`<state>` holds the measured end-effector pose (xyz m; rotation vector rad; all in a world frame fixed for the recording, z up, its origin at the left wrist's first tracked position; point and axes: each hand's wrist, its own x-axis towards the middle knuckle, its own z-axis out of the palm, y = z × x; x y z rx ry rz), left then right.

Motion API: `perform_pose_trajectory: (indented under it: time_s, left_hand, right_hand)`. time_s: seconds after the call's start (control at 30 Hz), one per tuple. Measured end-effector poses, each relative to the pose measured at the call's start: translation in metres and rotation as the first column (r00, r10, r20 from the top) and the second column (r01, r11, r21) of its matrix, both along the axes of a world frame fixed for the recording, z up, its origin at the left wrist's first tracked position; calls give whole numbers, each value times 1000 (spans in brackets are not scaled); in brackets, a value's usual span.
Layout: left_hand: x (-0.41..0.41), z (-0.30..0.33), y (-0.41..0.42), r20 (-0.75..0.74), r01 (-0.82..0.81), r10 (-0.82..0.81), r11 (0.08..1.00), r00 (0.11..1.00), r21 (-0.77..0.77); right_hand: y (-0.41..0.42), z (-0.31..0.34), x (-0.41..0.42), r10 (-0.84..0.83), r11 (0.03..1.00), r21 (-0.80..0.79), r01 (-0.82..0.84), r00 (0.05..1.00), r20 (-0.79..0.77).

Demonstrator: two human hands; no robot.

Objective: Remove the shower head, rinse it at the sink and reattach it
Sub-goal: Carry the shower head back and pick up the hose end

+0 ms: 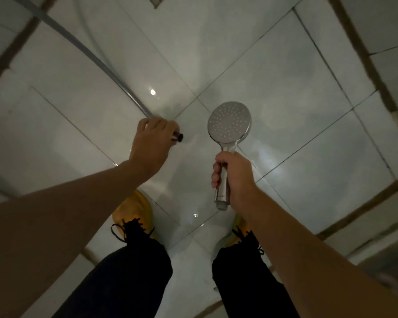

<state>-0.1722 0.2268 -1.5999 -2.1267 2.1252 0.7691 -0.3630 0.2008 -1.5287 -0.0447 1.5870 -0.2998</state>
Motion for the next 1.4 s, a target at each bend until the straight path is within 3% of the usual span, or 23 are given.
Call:
perform_pose_trajectory:
  time_s: [0.4,0.73,1.07,1.13,1.2,1.33,1.4]
  left_hand:
    - [3,157,-2,-282,-195,248,960,927,202]
    - [-27,355,-54,-498,-391,397,912,771,123]
    - [-78,548,-73,-626,-506,480,849,614,155]
    - [-84,582,-69,-600,-521,510,835,616,175]
    - [-92,615,-69,-589,-545,507,828,629,131]
    - [-104,690,-75,-645,-521,329,844,690,-127]
    - [-104,723,-80,-703,-538,302,832,644,-136]
  right_hand:
    - [-56,141,14,-114,993,43,112,993,30]
    - [-130,304,15,-285,957,-26,288,956,73]
    - [-160,484,-11,-337,926,-144,349,936,101]
    - [-161,521,-19,-342,922,-149,358,932,118]
    - [-162,557,-26,-356,915,-147,375,924,143]
    - [-161,629,-35,-399,883,-164,439,888,230]
    - [-159,662,-38,-429,857,-172,486,857,285]
